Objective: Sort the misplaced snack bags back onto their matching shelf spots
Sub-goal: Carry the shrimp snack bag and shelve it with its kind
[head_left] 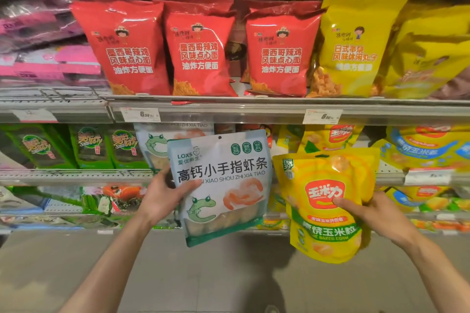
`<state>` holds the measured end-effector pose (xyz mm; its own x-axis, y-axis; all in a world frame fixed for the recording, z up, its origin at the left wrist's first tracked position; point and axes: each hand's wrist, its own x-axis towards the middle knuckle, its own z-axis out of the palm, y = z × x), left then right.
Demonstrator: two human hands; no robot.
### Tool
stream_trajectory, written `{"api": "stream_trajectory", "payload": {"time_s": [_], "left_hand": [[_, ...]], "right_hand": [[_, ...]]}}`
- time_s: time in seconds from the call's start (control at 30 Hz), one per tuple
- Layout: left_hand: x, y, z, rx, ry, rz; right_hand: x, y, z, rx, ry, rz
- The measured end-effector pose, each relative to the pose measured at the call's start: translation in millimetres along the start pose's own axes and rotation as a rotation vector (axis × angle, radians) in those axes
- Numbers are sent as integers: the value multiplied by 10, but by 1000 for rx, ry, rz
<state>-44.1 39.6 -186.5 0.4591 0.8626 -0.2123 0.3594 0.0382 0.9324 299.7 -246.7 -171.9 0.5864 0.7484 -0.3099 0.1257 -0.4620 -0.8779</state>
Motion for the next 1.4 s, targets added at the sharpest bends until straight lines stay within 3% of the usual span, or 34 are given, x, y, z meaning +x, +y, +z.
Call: {"api": "stream_trajectory", "payload": {"time_s": [0.27, 0.5, 0.87, 1.1, 1.4], "left_hand": [[349, 242, 718, -42, -52, 18], [529, 345, 957, -73, -28, 26], [352, 139, 1314, -62, -33, -25], [27, 337, 1784, -26, -16, -45], [-164, 446, 2287, -47, 58, -37]], "right_hand": [[-10, 212, -232, 33, -10, 55], [142, 354, -279, 42, -26, 110], [128, 510, -957, 194, 326, 85], [575, 742, -1675, 239, 174, 120], [1213, 794, -2149, 280, 112, -11]]}}
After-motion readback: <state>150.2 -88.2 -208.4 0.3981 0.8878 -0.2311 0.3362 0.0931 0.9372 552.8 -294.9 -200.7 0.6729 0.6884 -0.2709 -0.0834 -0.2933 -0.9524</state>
